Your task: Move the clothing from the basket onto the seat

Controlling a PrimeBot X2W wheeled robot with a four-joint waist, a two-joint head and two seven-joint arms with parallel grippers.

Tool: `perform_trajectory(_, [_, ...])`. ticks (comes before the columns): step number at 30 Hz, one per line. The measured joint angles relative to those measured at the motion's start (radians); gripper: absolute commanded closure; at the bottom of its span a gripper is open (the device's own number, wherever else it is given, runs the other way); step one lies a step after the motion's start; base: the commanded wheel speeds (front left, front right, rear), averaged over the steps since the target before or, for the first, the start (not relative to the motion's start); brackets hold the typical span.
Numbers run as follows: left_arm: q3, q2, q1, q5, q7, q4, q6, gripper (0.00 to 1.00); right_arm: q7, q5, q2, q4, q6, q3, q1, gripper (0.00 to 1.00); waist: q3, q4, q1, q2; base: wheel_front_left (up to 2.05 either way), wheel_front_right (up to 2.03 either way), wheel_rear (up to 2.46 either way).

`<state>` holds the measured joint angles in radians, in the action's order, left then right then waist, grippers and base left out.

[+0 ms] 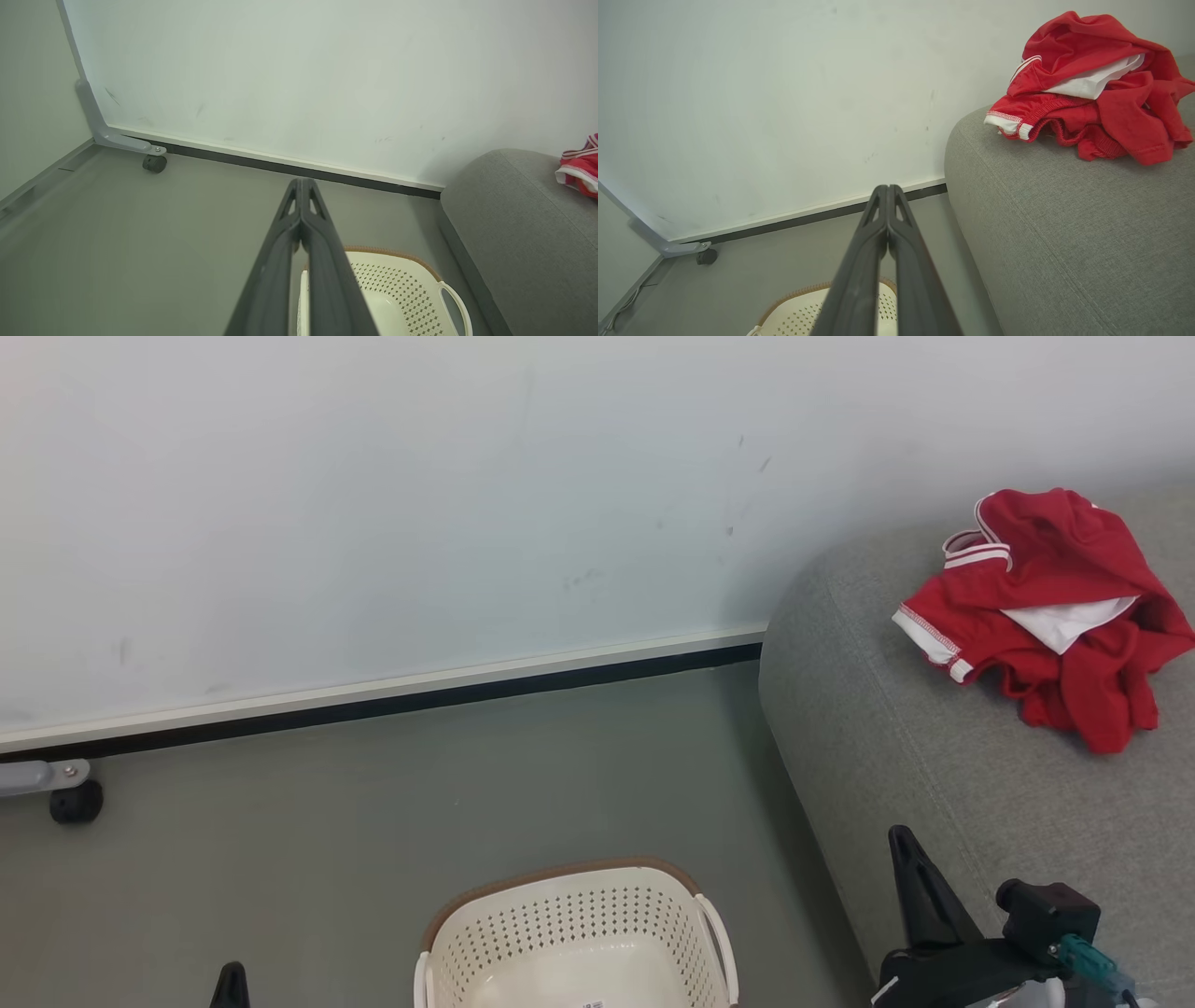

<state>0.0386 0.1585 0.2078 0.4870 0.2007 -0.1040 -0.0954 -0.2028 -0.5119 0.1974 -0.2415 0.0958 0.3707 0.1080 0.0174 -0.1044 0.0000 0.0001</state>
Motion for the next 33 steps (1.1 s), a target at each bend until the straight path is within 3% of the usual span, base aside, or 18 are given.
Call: perform_trajectory(33, [-0.054,-0.039,-0.104,0.42,-0.125,-0.072,0.079,1.0,0.124,-0.415,-0.058,-0.024,-0.079,-0.195,0.0,1.0,-0.007,0.04,0.0,0.0,0.0,0.0,0.0])
